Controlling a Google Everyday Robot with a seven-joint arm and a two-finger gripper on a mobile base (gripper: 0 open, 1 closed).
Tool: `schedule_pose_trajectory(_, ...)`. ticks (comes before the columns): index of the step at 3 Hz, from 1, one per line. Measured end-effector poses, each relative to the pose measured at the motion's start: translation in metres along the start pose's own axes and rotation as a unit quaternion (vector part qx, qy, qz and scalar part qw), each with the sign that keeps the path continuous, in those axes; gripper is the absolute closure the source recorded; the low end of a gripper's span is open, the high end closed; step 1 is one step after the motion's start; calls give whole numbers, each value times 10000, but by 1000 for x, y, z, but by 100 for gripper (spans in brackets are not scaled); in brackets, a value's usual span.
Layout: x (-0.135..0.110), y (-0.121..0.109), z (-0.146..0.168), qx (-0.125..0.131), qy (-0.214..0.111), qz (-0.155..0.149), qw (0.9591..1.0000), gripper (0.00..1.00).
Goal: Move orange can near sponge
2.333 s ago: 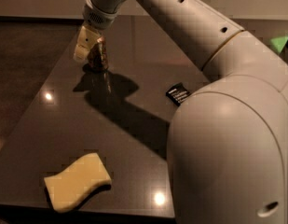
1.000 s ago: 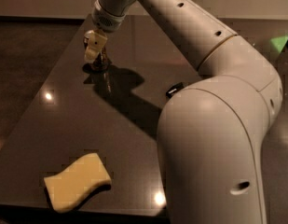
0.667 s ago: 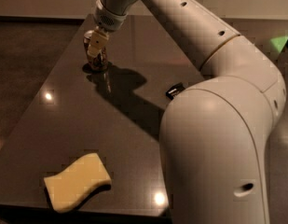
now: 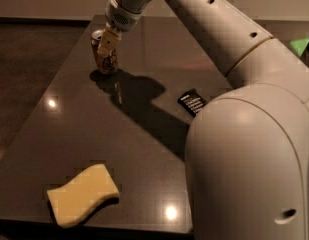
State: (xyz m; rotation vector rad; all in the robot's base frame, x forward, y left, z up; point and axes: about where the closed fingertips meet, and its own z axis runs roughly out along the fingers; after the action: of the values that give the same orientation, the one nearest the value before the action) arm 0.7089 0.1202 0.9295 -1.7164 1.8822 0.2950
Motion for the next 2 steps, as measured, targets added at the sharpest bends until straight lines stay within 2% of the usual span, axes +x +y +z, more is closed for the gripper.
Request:
schedule_pose_trajectory(1,13,11,-24,-42,-38,-88,9999,100)
schedule_pose_trajectory(2,40,47,-64,-162,38,-459,9988,100)
